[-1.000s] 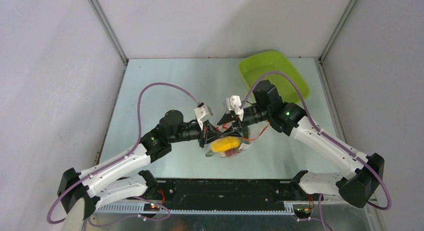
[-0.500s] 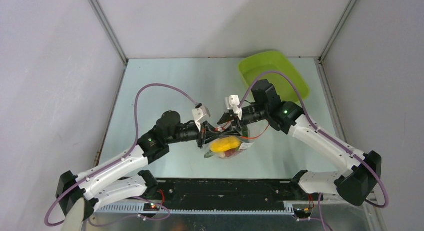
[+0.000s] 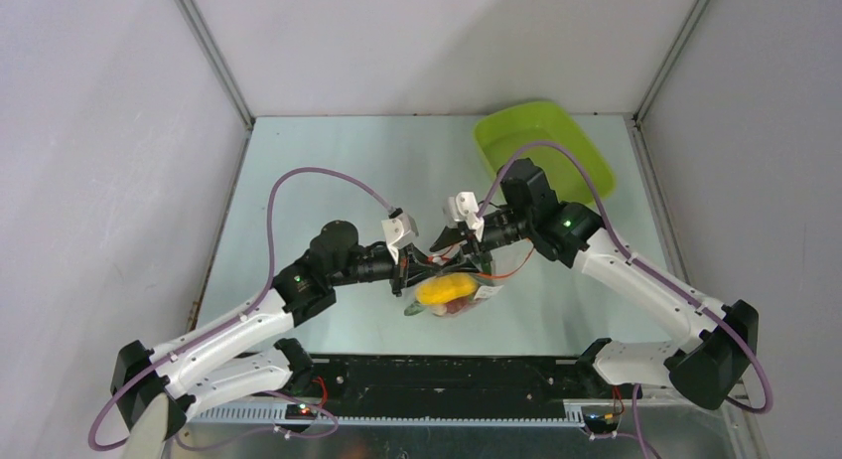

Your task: Place the food in the zip-top bag and seal the zipper

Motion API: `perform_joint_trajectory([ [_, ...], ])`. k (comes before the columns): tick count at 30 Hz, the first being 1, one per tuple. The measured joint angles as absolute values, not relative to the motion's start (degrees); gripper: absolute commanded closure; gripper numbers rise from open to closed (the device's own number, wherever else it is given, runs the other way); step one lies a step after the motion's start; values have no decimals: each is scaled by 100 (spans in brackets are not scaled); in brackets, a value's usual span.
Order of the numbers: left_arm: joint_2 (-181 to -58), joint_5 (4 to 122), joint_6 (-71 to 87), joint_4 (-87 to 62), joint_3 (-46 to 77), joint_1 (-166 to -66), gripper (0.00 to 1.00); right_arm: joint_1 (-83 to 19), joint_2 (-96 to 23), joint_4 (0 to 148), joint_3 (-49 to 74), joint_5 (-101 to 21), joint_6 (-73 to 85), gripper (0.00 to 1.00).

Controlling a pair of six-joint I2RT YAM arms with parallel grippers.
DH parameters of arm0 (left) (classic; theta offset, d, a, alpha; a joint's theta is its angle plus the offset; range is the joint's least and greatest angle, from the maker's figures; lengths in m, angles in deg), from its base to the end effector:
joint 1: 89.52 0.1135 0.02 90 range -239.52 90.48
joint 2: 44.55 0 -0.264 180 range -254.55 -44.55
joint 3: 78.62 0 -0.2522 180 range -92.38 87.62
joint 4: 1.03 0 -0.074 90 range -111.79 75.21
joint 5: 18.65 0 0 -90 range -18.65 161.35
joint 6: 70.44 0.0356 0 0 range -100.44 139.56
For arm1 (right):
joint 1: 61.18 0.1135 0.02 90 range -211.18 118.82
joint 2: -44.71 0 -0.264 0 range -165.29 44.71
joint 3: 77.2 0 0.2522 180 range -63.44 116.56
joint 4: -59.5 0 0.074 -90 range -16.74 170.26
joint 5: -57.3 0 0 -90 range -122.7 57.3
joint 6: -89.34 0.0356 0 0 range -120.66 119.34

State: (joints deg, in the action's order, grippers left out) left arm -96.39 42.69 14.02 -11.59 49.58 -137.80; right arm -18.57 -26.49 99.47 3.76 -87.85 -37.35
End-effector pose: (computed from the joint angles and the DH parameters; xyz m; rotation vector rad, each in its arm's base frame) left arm 0.1287 -0.1700 0.3015 1.0284 1.5630 -1.1047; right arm 0.1753 0.2009 0.3587 -1.6740 1.1138 1.0615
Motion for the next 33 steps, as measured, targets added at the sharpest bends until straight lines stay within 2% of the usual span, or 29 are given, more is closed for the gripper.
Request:
perform_joint_trajectory([
  [2,-9641,4273,1404,-1159,4958,-13780,100,-1838,-2649,9947,376,-8788,-3735,56],
  [11,-9621,4380,1398,-1183,4960,-13782,100,-1816,-2649,9908,376,-8763,-3693,83],
  [33,-8594,5637,1142,-556,5885,-13841,100,-2050,-2408,10896,378,-7824,-3892,86],
])
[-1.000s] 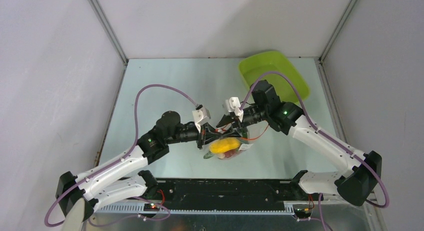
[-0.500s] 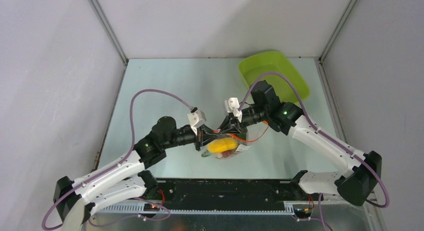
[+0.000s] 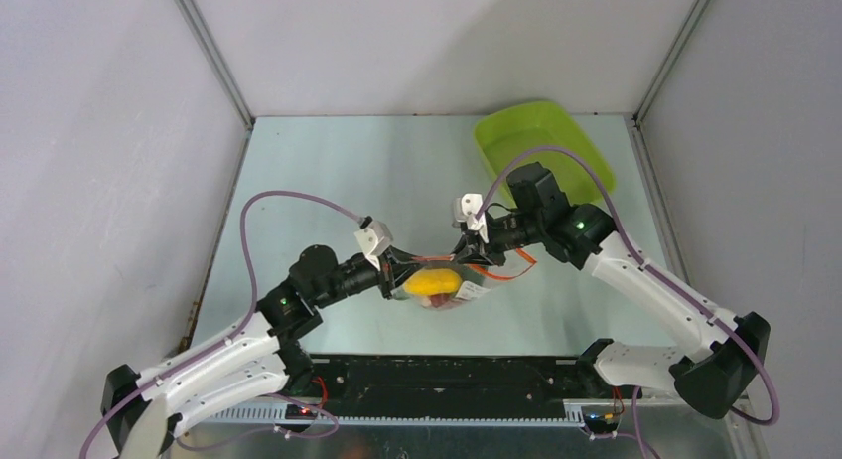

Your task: Place the food in the zip-top bag and seal the zipper

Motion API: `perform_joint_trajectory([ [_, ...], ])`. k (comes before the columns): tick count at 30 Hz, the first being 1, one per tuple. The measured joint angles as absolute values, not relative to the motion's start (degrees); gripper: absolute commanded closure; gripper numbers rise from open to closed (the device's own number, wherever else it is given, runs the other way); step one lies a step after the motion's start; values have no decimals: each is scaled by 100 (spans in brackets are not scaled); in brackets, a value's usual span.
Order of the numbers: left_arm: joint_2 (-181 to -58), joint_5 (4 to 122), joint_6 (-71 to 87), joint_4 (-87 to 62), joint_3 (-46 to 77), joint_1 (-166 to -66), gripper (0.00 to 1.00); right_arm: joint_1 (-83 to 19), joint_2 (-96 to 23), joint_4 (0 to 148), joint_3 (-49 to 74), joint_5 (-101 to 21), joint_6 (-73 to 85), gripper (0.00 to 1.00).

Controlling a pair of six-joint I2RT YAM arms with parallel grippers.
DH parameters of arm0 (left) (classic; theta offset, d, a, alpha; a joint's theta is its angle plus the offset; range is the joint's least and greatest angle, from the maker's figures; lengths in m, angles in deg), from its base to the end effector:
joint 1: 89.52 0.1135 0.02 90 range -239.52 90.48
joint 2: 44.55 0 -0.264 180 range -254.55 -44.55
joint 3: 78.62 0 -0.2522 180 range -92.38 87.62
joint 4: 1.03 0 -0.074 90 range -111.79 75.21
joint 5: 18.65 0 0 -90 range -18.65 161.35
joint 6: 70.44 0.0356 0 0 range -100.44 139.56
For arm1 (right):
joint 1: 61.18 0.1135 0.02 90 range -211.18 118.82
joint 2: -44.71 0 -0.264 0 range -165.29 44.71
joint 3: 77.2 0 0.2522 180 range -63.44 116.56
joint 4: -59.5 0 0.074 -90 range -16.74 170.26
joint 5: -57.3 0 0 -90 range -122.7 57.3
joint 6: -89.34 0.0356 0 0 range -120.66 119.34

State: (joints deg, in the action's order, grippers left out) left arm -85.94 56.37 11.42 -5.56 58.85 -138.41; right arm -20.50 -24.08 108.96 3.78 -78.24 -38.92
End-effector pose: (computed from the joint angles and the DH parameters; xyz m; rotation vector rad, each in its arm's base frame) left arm 0.1129 -0.1434 0.2867 0.7922 1.5258 -0.9648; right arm 0.1728 0.1821 0.3530 -1.6626 1.3357 0.8981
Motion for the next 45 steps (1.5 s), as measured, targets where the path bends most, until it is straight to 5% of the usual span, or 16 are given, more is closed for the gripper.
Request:
perform_joint_trajectory([
  [27,-7912,7762,998,-199,6547,-13869,100,-2581,-1667,12575,295,-5269,-2935,87],
  [40,-8699,8026,952,-22,6294,-13651,100,-2889,-594,11799,-614,-4521,-2314,82],
  [42,-8810,8046,904,-18,6232,-13563,100,-2919,-605,11471,-721,-4455,-2238,73],
  [43,-8867,8067,889,-16,6204,-13519,100,-2937,-627,11331,-756,-4425,-2196,61],
  [44,-8946,8127,860,-22,6167,-13458,87,-2950,-670,11165,-787,-4377,-2150,53],
  [45,-9016,8179,827,-29,6134,-13395,71,-2968,-721,11001,-811,-4322,-2102,21],
])
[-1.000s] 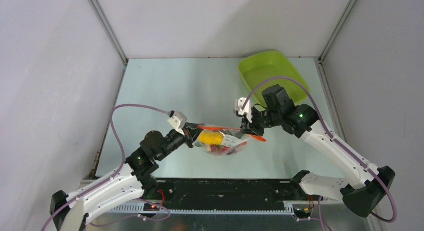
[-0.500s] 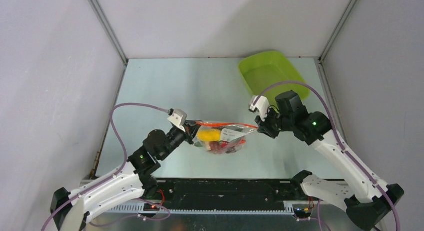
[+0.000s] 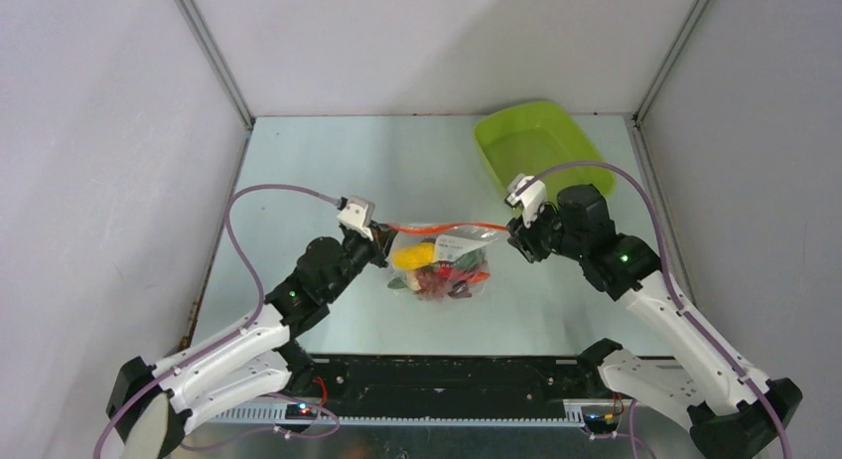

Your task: Place the food in the zip-top bag and seal the zipper

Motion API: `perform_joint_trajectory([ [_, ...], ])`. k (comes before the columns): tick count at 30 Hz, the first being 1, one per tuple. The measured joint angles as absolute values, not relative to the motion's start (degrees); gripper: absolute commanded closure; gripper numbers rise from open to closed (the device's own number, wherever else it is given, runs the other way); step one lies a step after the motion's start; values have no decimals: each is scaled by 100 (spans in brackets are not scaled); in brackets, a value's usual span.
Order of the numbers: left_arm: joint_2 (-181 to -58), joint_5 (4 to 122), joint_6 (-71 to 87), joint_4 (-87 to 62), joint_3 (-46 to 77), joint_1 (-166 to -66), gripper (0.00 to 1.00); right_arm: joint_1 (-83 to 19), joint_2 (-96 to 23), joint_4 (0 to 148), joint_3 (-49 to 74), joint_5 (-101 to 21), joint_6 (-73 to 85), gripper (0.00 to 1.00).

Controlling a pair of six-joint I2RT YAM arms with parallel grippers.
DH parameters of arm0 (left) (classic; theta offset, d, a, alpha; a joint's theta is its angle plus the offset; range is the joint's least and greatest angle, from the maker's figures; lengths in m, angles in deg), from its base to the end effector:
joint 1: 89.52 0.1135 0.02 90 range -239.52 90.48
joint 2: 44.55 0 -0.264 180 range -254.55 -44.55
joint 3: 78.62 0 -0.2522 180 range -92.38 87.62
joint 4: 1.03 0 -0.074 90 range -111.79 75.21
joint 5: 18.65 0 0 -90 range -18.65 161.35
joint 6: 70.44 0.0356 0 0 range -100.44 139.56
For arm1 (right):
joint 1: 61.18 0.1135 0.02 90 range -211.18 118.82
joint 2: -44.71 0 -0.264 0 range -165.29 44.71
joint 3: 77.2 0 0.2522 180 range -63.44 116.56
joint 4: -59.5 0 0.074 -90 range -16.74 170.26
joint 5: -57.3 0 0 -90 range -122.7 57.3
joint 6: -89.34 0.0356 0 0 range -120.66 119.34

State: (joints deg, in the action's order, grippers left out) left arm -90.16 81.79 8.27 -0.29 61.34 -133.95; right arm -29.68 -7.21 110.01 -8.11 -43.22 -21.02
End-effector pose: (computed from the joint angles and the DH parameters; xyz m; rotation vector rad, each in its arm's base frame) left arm 0.1437 -0.1319 0.2685 0.3441 1.6516 -0.5862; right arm 0.1579 0.1044 0.3359 -1.0386 1.8914 0.3102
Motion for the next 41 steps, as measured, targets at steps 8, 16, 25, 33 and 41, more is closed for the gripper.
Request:
perform_joint_trajectory([
  [8,-9719,8815,231,-615,5435,-12855,0,-3103,-1226,9792,-857,-3531,-1383,1],
  [16,-9914,9530,-759,-1705,4650,-11965,0,-5096,-590,9436,-1060,-3033,883,1],
  [25,-9894,9641,-1439,-2580,4412,-11224,0,-6084,588,9882,-1617,-2187,1806,0],
  [33,-9079,9995,-1774,-3128,4493,-11047,0,-6530,698,10555,-1915,-1601,2138,1],
  [41,-8742,10124,-1916,-3436,4643,-11041,0,-6535,809,10686,-1965,-1461,2177,0],
])
